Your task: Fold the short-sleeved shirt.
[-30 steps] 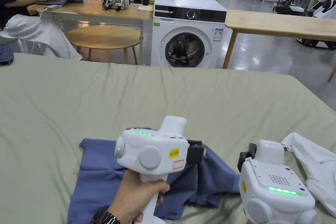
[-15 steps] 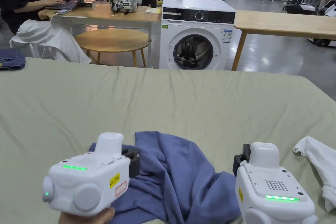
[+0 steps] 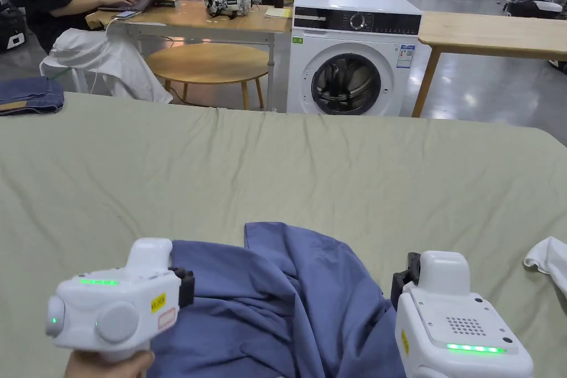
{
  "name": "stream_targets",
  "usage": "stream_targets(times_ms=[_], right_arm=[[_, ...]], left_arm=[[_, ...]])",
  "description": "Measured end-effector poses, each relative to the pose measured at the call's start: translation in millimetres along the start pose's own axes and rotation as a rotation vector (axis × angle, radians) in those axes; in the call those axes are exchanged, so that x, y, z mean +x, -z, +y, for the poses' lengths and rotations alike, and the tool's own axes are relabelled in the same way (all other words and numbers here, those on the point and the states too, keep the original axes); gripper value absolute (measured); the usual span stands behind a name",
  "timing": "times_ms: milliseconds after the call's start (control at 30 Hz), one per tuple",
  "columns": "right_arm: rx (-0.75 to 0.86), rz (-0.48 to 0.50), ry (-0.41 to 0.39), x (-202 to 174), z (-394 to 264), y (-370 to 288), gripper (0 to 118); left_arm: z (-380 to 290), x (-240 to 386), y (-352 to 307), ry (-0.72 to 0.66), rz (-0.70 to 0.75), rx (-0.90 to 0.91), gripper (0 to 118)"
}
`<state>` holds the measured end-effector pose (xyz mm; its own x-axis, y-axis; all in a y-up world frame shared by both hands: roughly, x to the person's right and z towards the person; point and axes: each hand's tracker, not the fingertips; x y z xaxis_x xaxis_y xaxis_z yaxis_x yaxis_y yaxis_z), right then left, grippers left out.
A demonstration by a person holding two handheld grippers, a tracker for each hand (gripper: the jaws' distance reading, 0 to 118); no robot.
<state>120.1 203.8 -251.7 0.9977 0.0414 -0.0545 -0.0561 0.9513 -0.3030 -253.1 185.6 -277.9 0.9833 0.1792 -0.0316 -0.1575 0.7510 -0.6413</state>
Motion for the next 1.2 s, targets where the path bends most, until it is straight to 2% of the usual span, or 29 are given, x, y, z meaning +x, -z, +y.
stream_targets(times_ms=[233,267,300,333,367,400,633,667,800,867,900,1000,1133,1200], right_arm=[[-0.026,-0.015,-0.006,11,-3,14,0],[-0.031,-0.020,-0.006,13,-4,15,0],[-0.035,-0.025,-0.007,14,-5,17,0],[-0.041,-0.029,-0.008,16,-6,18,0],[-0.045,-0.034,-0.009,18,-7,19,0],[-0.051,-0.036,-0.010,20,-8,20,0],[-0.081,-0.068,-0.020,35,-14,23,0],[-0.085,-0.074,-0.022,38,-15,23,0],[-0.099,-0.092,-0.027,45,-18,22,0],[-0.106,-0.098,-0.022,50,-19,22,0],[-0.110,-0.102,-0.018,51,-21,22,0],[-0.125,-0.110,0.000,58,-22,20,0],[-0.138,-0.118,0.028,73,-17,15,0],[-0.203,-0.076,0.054,84,-12,19,0]], left_arm=[[71,-39,61,-0.058,-0.007,-0.081,0],[76,-37,65,-0.072,-0.004,-0.098,11],[80,-39,72,-0.081,-0.001,-0.116,26],[84,-43,82,-0.104,-0.011,-0.157,53],[86,-46,94,-0.128,-0.023,-0.198,69],[90,-54,108,-0.149,-0.020,-0.237,74],[81,-51,156,-0.117,0.083,-0.359,74],[77,-49,162,-0.098,0.133,-0.392,72],[73,-29,159,0.031,0.180,-0.323,56],[71,-20,156,0.043,0.153,-0.305,16],[70,-16,158,0.036,0.111,-0.330,7],[68,-9,152,0.082,0.127,-0.335,4],[67,-15,128,0.059,0.080,-0.299,4],[65,-19,109,0.047,0.059,-0.244,4]])
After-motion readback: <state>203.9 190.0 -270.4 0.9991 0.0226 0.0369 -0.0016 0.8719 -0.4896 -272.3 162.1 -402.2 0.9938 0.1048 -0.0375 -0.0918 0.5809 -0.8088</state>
